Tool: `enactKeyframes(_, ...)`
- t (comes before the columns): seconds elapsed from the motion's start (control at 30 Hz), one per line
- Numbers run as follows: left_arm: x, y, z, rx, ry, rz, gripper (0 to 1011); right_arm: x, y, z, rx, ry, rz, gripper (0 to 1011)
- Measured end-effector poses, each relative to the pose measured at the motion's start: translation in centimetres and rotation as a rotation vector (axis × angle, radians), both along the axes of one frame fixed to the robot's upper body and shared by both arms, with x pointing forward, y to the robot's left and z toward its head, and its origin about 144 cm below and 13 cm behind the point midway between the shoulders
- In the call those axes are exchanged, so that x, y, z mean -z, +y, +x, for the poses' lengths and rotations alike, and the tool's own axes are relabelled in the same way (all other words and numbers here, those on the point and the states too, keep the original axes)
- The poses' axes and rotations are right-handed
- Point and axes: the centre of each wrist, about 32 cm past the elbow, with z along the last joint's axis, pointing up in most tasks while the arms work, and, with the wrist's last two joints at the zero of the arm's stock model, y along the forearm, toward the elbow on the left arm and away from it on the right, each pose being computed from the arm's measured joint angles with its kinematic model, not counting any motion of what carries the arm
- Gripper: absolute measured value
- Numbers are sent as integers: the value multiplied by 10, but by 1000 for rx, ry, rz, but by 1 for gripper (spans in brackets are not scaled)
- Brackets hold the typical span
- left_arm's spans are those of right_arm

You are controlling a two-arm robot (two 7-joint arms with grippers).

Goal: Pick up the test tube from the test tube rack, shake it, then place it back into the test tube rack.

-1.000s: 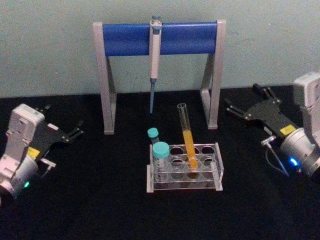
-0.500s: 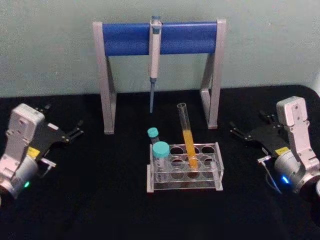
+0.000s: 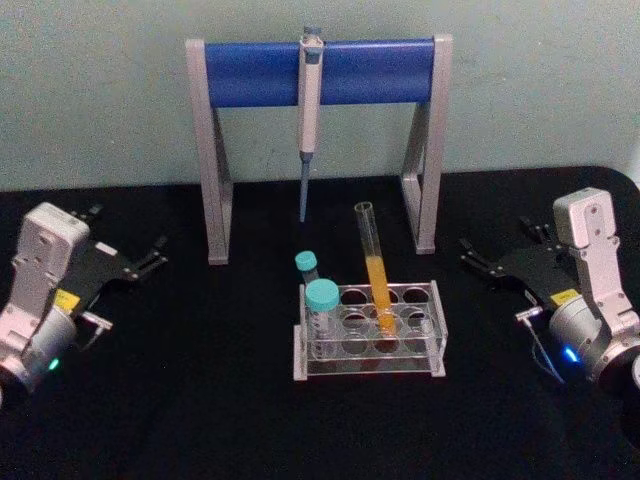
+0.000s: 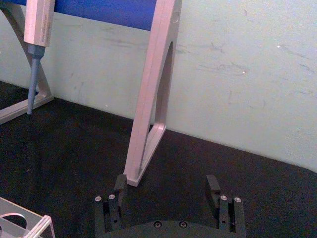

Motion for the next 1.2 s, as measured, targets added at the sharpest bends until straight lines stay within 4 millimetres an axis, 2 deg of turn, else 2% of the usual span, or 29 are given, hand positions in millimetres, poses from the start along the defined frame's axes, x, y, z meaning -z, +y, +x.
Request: enactKeyframes(1.2,0,0,0,0,0,0,1002,-1,0,0,-1,-2,-2,1000)
